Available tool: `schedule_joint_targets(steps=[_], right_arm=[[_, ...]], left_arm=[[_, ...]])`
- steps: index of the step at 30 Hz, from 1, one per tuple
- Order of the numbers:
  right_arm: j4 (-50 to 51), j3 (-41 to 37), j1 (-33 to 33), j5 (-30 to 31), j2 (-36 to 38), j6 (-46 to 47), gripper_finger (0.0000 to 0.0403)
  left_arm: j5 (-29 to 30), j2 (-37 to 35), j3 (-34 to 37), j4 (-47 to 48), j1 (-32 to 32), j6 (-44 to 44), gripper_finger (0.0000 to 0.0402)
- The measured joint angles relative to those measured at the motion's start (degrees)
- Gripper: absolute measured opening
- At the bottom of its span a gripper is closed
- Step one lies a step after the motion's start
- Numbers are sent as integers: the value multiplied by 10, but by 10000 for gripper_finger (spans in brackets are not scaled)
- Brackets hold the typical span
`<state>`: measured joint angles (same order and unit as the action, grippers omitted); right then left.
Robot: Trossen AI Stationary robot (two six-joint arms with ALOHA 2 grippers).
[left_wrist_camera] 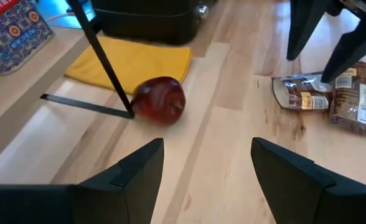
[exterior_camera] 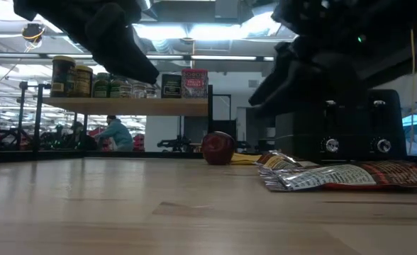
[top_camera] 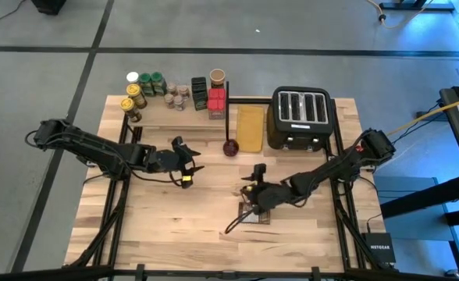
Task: Shelf spices
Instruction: Put the bottom orange seasoning bag on the shelf
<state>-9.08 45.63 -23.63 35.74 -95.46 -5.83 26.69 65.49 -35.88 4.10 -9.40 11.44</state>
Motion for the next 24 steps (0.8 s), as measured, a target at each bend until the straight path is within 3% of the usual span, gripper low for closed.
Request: schedule_joint_targets(steps=[5, 9, 15, 24], right_arm=[[254, 102, 13, -82, 1, 68, 237], [389, 148, 9, -149, 1, 154, 237], [436, 121, -24, -201, 2, 254, 237], [372, 43, -103, -174, 1, 356, 237]], left_arm=[[0, 0, 0, 0, 0, 5, 235], [0, 2, 0, -2, -10, 19, 235], [-1, 45, 0, -31, -47, 34, 235], [-14, 227, 0, -290, -83, 24, 235]])
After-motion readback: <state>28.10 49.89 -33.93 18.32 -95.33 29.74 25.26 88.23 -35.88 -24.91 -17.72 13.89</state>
